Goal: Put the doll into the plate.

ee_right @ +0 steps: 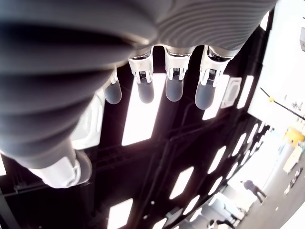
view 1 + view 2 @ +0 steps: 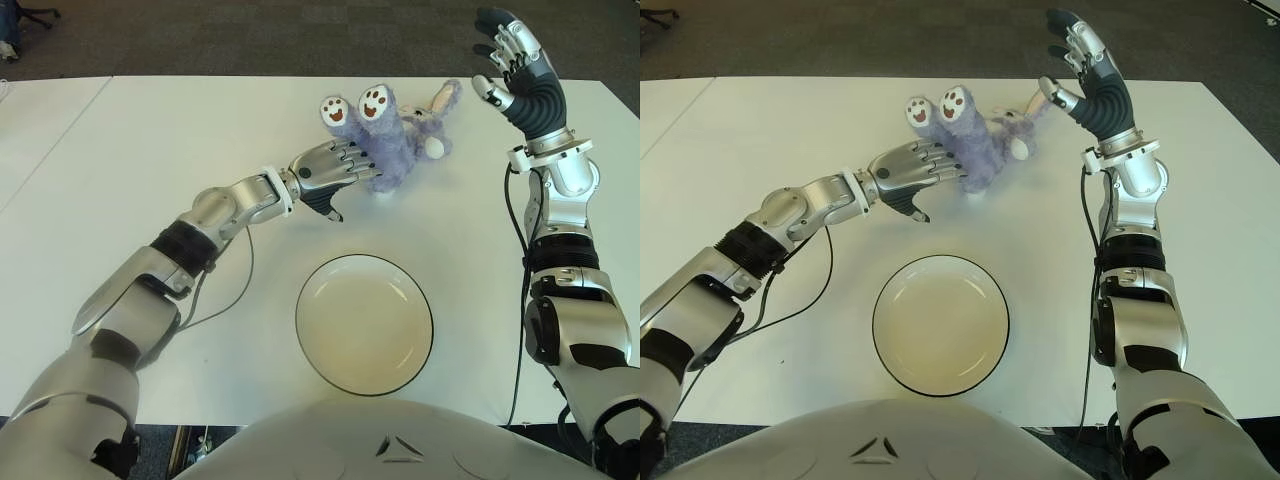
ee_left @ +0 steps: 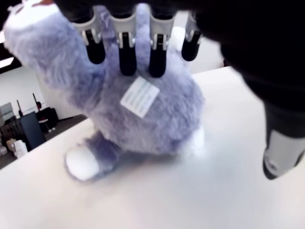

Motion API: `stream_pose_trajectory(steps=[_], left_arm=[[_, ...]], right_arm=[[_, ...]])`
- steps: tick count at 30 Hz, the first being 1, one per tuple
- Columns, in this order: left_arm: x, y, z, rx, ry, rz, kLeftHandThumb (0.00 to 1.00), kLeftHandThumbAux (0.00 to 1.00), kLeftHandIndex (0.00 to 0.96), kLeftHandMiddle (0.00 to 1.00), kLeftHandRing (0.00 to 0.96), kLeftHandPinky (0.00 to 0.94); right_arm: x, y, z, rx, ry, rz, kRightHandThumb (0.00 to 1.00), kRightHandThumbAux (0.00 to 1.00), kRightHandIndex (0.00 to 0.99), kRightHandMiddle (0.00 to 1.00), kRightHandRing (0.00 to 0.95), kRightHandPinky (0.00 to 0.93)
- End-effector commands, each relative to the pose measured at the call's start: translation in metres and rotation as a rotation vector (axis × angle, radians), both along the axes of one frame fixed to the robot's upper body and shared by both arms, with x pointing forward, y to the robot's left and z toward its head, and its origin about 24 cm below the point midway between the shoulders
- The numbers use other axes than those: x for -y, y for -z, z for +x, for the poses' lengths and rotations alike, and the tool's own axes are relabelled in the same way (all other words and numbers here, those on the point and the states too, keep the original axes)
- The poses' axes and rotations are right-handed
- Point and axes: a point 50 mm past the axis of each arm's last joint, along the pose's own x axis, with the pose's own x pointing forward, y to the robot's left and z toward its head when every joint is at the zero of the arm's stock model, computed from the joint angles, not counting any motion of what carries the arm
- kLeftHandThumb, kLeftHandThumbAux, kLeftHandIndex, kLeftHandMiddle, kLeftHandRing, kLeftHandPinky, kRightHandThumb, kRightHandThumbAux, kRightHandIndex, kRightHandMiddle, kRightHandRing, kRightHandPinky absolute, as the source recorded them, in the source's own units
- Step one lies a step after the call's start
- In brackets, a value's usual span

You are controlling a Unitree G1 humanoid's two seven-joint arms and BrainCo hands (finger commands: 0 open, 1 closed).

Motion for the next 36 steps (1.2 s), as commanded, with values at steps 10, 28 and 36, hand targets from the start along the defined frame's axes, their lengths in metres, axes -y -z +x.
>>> stream_pose_trajectory(steps=[10,28,36], left_arm=[[-0.013,-0.002,0.014,0.027,-0.041,0.009,0.0,0.651,0.0,0.0,0.0,0.0],[-0.012,0.004,0.018,-0.003,-0.059,0.022,0.0,0.634,0.0,0.0,0.0,0.0],[-0.012,0.006,0.018,-0.015,-0.057,0.008,0.0,0.609,0.0,0.0,0.0,0.0]], right_arm=[[-0.026,0.08,-0.011,-0.282,-0.196,-0.37,0.288,0.61,0.087,0.0,0.0,0.0],[-0.056,0.109,-0.012,-0.412,-0.322,-0.515,0.423,0.722,0.094,0.0,0.0,0.0],[-0.061,0.111,-0.011,-0.403,-0.294,-0.537,0.376,0.739,0.044,0.0,0.0,0.0]])
